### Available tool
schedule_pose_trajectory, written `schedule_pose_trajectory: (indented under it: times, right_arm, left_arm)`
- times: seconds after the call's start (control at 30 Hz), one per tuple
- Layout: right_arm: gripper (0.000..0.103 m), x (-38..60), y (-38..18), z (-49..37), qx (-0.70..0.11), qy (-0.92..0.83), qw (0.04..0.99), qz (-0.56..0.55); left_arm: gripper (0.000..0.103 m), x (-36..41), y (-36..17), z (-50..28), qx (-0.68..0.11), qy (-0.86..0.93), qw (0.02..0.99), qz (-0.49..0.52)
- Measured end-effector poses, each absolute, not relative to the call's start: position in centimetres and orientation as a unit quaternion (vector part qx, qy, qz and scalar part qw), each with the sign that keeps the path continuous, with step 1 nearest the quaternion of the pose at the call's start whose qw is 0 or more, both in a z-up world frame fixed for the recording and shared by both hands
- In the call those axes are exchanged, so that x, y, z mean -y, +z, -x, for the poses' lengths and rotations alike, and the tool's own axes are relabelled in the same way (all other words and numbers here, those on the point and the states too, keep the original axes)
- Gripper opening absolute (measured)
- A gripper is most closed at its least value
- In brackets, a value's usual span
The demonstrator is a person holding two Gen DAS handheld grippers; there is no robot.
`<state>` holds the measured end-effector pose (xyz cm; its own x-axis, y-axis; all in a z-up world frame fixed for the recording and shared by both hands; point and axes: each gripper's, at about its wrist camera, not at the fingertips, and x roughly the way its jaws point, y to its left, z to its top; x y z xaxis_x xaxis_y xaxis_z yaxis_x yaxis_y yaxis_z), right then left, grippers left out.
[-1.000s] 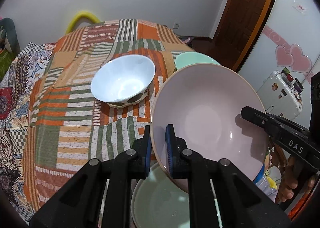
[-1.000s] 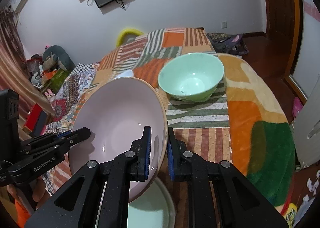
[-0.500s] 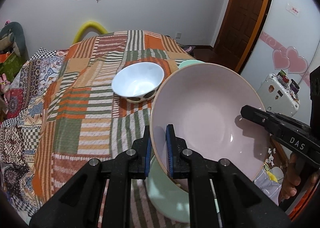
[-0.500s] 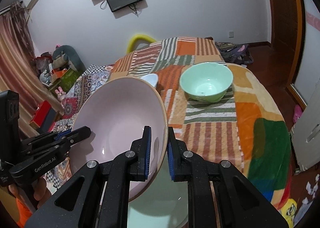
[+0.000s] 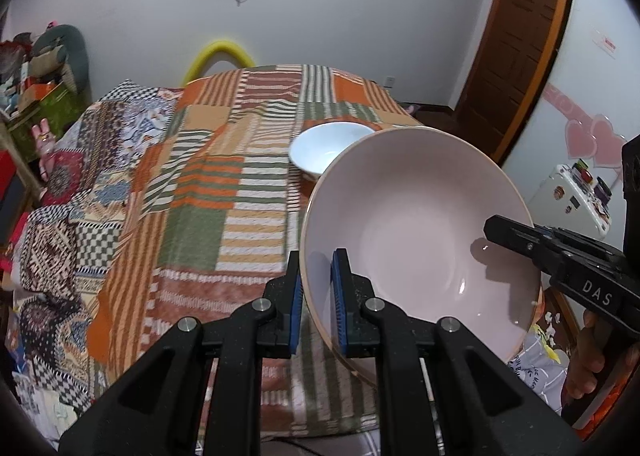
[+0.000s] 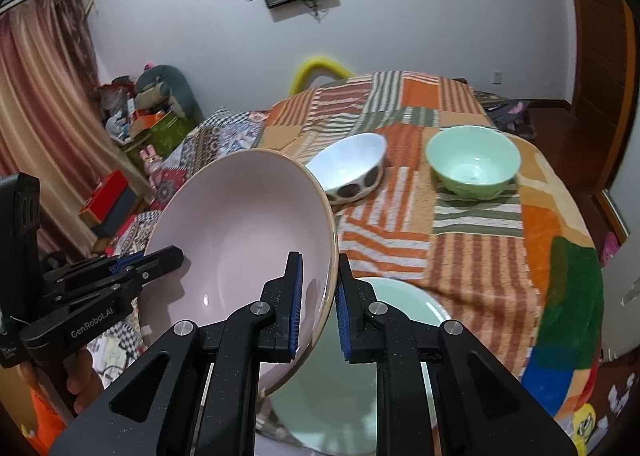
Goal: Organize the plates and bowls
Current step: 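Carry the pink bowl with both tools and lower it onto the green plate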
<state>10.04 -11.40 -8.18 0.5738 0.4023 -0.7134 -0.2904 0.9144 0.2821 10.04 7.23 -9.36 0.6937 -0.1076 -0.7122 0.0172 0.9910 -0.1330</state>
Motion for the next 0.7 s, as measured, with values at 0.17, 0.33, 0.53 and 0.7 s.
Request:
schedule_pose_trajectory:
  times: [0.17, 0.33, 0.53, 0.7]
  right_arm:
    - [0.015, 9.5, -8.6, -9.8, -0.423, 0.214, 0.879, -0.057]
    - [0.015, 7.8, -9.1, -9.6, -0.429, 0.229, 0.872, -0.048]
    - [0.015, 5.6, -10.1, -9.6, -0.442, 0.245, 0.862, -0.036]
    - [0.015, 4.1, -11.0, -9.5, -0.454, 0.251, 0.854, -0.027]
  left_arm:
    - [0.013, -8.9, -9.7, -8.9, -0.391, -0.015, 0.918, 0.067]
    - [0.013, -10.7, -10.3, -8.1, -0.396, 0.005, 0.915, 0.078]
    - [0.013, -12.6, -11.3, -7.6, -0.405, 0.025, 0.91, 0.09]
    - [0.013, -13.8, -12.5, -7.3, -0.416, 0.039, 0.903, 0.097]
